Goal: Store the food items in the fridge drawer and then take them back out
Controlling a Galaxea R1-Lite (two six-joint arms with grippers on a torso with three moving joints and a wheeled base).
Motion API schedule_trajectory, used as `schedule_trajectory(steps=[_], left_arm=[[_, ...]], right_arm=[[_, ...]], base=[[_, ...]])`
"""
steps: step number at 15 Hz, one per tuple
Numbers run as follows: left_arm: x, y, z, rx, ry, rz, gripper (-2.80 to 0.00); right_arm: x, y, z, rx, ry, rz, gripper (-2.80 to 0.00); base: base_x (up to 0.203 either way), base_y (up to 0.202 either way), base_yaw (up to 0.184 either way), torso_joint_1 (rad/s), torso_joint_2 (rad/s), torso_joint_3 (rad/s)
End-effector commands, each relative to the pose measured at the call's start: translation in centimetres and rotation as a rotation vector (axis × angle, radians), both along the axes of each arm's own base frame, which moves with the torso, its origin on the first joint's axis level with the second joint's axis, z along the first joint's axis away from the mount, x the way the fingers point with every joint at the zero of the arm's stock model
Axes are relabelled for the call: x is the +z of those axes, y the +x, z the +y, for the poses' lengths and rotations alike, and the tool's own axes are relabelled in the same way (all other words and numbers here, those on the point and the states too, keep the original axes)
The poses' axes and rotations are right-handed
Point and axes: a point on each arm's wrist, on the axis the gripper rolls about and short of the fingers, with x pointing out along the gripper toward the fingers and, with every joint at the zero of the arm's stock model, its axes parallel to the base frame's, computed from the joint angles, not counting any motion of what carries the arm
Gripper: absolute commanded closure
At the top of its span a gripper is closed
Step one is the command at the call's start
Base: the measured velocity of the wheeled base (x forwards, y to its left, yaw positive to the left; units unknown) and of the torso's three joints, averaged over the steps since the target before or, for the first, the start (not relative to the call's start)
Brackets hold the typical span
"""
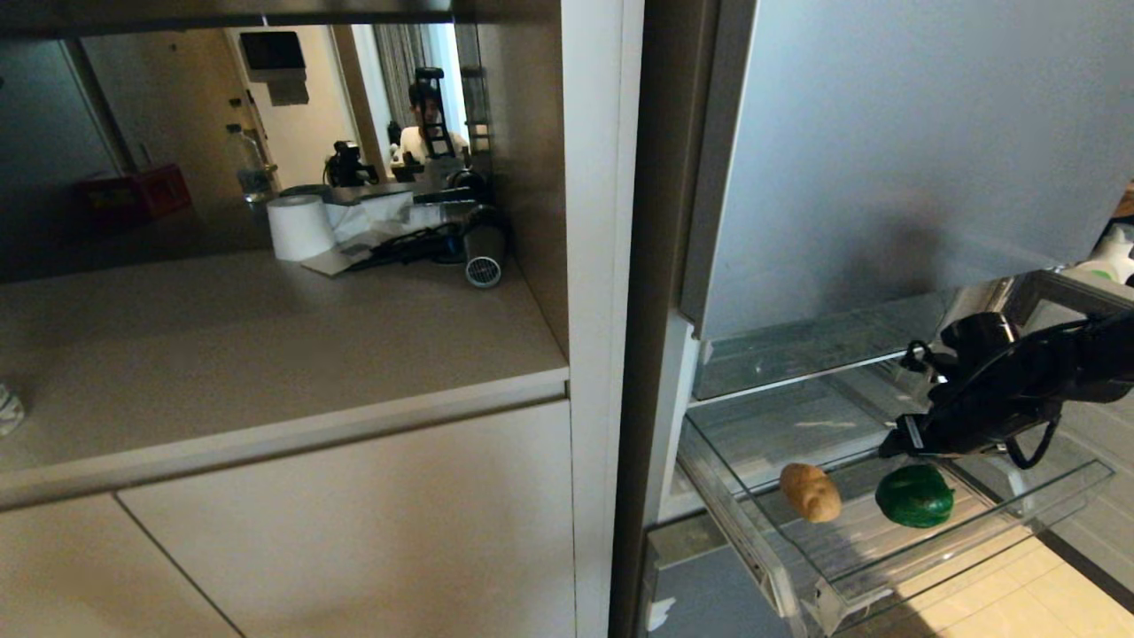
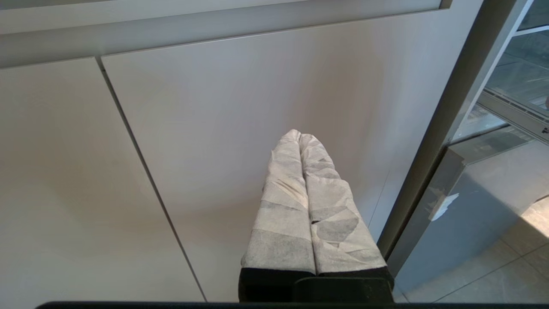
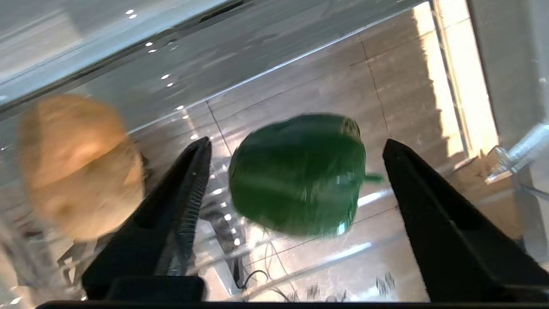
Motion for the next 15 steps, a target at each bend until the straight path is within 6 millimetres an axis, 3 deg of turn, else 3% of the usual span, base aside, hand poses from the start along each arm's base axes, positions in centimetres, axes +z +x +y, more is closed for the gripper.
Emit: schedule_trajectory(steps=[1, 15], left_arm=[[0.0, 0.0, 0.0, 0.000, 0.000, 0.001, 0.00], [0.0, 0.0, 0.0, 0.000, 0.000, 0.001, 0.00]], right_arm=[[-1.8, 0.5, -0.7, -0.013, 0.008, 0.036, -2.80], [-4.9, 0.6, -0.6, -0.004, 0.024, 0.118, -2.80]], base=[[0.000, 0.000, 0.000, 0.000, 0.00, 0.000], [0.000, 0.000, 0.000, 0.000, 0.00, 0.000]])
